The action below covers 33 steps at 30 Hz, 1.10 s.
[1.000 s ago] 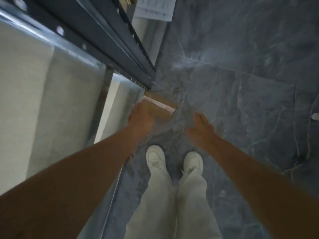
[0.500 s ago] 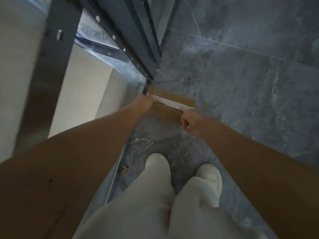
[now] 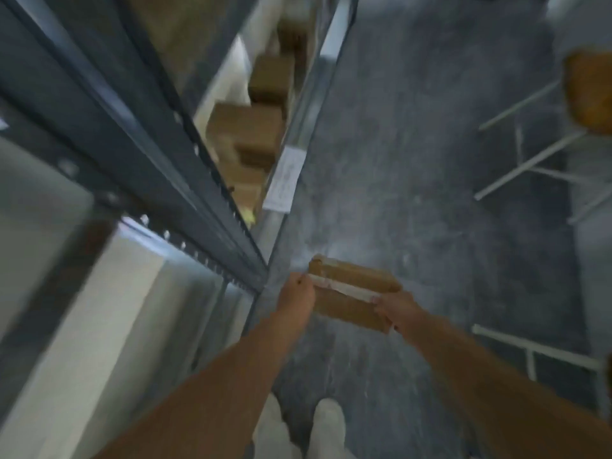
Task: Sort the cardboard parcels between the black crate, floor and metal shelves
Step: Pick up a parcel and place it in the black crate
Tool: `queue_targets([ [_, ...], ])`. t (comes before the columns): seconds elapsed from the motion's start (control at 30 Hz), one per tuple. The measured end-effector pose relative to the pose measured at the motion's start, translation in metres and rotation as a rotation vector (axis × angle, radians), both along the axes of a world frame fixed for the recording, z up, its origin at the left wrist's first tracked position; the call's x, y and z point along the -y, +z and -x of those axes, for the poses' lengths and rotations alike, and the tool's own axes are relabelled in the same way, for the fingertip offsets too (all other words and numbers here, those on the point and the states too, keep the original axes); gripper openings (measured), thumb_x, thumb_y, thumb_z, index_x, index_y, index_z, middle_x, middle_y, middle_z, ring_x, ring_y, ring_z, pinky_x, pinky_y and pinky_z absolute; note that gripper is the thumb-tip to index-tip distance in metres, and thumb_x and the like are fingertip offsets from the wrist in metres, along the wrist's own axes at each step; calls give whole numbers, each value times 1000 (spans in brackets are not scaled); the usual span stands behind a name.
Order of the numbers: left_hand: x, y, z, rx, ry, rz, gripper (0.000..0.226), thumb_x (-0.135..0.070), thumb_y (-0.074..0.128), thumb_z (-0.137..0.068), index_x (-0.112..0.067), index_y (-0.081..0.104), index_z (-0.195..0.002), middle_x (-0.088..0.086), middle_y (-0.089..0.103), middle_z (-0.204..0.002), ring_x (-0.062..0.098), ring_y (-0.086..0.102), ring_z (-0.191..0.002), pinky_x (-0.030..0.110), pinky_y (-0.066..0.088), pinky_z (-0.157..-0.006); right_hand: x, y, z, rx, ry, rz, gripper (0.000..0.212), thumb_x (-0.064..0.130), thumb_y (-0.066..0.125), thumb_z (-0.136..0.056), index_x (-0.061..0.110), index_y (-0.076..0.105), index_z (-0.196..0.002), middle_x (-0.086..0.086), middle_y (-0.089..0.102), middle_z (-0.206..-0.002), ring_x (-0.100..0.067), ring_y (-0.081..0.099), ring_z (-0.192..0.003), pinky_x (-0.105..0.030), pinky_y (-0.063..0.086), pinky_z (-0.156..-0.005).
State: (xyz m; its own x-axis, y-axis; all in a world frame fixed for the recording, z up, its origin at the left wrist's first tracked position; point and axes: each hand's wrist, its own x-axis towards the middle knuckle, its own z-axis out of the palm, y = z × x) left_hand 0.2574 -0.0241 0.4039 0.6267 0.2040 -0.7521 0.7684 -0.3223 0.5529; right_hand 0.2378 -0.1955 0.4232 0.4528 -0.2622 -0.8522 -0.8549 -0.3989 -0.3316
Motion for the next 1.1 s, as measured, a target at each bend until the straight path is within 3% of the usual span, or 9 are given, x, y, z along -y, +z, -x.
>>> queue_targets([
  [0.07, 5, 89, -11, 56, -38, 35, 37, -21, 31, -103, -5, 52, -129, 14, 55, -128, 30, 52, -119, 33, 39, -92, 16, 73, -15, 110, 42, 48, 14, 14, 57, -95, 7, 55, -83, -14, 57, -118, -21, 63, -103, -21, 45, -63],
  [0.1, 3, 132, -12, 120, -47, 65, 37, -24, 30, -103, -7, 53, -128, 12, 55, -125, 30, 52, -119, 34, 39, -95, 19, 113, -25, 214, -24, 92, 19, 16, 61, -92, -2, 60, -101, -15, 59, -120, -28, 61, -110, -30, 52, -71],
  [0.17, -1, 183, -36, 230, -50, 121, 36, -35, 34, -94, -15, 57, -112, 9, 60, -116, 32, 57, -114, 42, 44, -100, 23, 199, -47, 390, -98, 134, 53, 24, 58, -91, -4, 44, -134, -17, 57, -126, -35, 58, -113, -45, 54, -86],
  [0.27, -19, 174, -95, 397, 25, 250, 45, -61, 37, -66, -32, 59, -93, 8, 68, -108, 33, 65, -103, 55, 50, -95, 30, 286, -60, 558, -88, 121, 71, 48, 45, -96, 2, 25, -147, -19, 46, -139, -39, 51, -123, -47, 48, -98],
  [0.4, -6, 294, -77, 539, 47, 325, 63, -78, 46, -72, -29, 65, -106, 4, 71, -107, 27, 69, -99, 51, 55, -89, 47, 345, -49, 729, -50, 81, 57, 59, 40, -96, 9, 45, -124, -13, 54, -122, -34, 59, -107, -43, 56, -78],
  [0.5, 17, 362, -41, 577, -2, 349, 56, -63, 60, -83, -16, 65, -113, 6, 73, -105, 24, 72, -94, 45, 58, -86, 74, 369, -43, 783, -114, 33, 45, 46, 54, -94, 5, 43, -111, -19, 55, -119, -37, 61, -102, -53, 56, -83],
  [0.73, 41, 392, 1, 671, 133, 277, 39, -47, 71, -82, -14, 65, -103, 7, 72, -103, 26, 70, -95, 45, 57, -89, 108, 392, -35, 755, 98, -154, 48, 33, 59, -95, 1, 55, -130, -12, 61, -109, -20, 61, -80, -26, 52, -53],
  [0.97, 9, 384, 66, 712, 332, 204, 12, -26, 71, -87, -26, 73, -99, 5, 73, -105, 22, 69, -100, 41, 54, -95, 73, 370, -27, 685, 337, -313, 41, 24, 62, -95, 4, 57, -130, -10, 63, -117, -16, 60, -79, -22, 53, -57],
  [1.1, -14, 387, 107, 737, 465, 128, 13, -11, 68, -88, -21, 74, -94, 12, 73, -105, 25, 69, -96, 42, 53, -96, 43, 365, -14, 639, 478, -388, 39, 21, 62, -96, 2, 56, -130, -11, 63, -115, -21, 63, -83, -23, 53, -53],
])
